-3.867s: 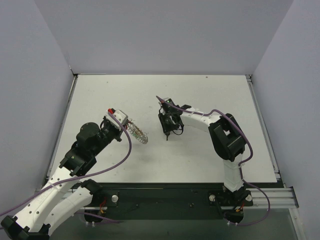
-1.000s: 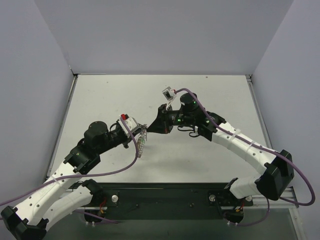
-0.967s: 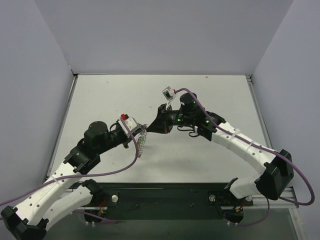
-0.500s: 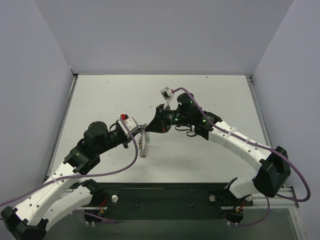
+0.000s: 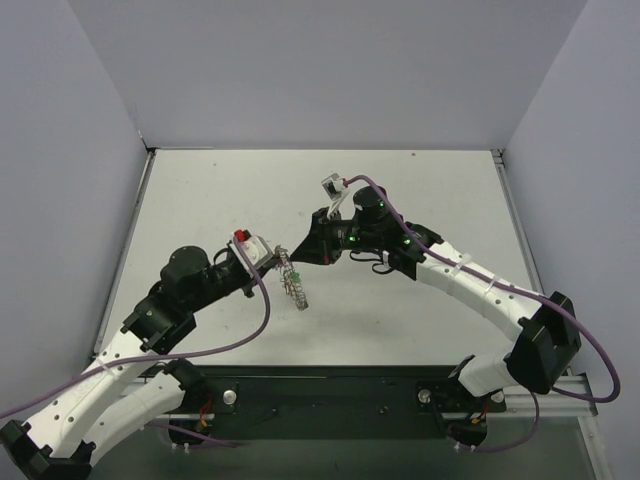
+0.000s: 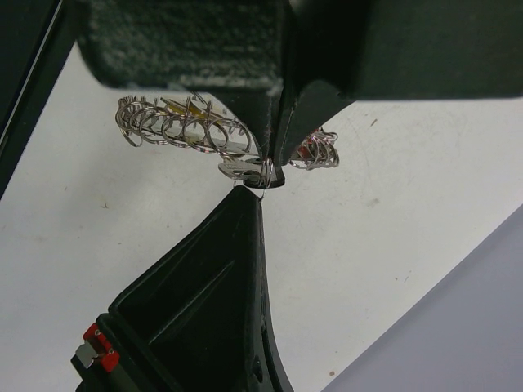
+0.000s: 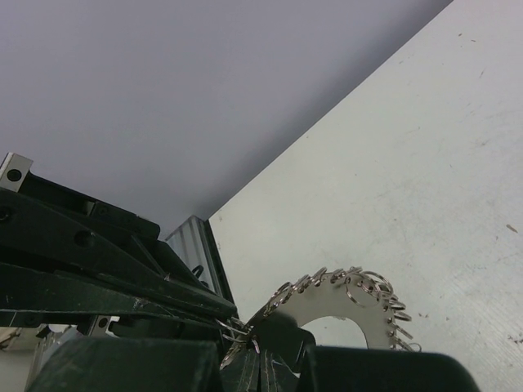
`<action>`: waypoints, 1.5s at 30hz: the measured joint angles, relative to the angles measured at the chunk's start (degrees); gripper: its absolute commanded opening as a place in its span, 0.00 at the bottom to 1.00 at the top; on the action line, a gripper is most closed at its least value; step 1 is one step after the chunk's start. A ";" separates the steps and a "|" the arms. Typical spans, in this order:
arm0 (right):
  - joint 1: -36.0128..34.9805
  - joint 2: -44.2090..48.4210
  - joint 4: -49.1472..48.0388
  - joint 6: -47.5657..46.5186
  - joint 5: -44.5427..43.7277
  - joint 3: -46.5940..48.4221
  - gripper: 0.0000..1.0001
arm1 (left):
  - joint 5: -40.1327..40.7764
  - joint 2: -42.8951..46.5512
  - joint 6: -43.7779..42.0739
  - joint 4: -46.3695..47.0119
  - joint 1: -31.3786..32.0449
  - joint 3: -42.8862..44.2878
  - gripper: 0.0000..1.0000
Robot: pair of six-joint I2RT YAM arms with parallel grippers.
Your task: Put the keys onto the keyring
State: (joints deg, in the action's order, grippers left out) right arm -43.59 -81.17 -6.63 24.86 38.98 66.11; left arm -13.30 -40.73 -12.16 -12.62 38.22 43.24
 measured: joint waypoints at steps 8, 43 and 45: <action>-0.02 -0.07 -0.04 0.00 -0.17 0.00 0.00 | -0.87 0.81 1.33 0.20 -0.02 -0.02 0.00; 2.75 11.15 -2.47 -4.11 2.10 -7.96 0.81 | 0.04 2.16 10.99 10.73 0.00 -1.75 0.00; 2.73 11.13 -1.64 -5.03 1.27 -8.68 0.83 | 1.31 2.49 11.93 9.70 0.00 -1.77 0.00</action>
State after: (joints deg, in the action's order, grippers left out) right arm -40.86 -70.04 -8.27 19.84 40.25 57.43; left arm -11.99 -38.24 -0.23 -2.92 38.22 41.47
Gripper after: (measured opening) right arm 0.803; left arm 0.023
